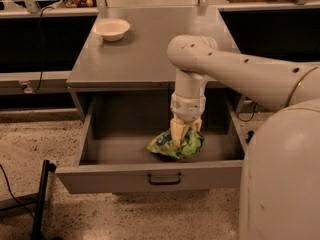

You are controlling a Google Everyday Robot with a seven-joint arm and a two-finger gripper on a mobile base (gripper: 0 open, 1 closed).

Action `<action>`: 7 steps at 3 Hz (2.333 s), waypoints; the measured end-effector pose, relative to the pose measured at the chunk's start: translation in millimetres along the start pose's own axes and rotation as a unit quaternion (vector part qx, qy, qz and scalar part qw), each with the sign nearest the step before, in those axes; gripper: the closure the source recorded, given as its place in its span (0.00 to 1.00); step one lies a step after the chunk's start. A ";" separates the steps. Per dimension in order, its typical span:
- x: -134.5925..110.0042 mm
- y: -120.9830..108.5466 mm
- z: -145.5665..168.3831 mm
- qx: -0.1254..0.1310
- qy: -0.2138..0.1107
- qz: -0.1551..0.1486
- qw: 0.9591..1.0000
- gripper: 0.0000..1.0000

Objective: Pick green rice chip bag from top drawer and place on counter

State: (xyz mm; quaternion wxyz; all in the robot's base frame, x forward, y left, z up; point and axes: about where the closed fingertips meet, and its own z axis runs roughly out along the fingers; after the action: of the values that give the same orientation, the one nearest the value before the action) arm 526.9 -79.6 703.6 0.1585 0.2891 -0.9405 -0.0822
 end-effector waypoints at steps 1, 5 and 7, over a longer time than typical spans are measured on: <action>8.7 2.2 -44.9 0.001 -0.035 -0.043 0.998 1.00; 15.4 -18.5 -266.5 0.072 -0.247 -0.108 0.960 1.00; -5.8 -30.7 -319.0 0.104 -0.305 -0.096 0.942 1.00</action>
Offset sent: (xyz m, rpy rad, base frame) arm 0.0119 -0.0549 0.1586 0.1672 -0.2243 0.0735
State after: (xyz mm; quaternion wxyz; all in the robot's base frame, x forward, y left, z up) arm 657.7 -121.6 993.3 -0.1756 0.3535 -0.9150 -0.0831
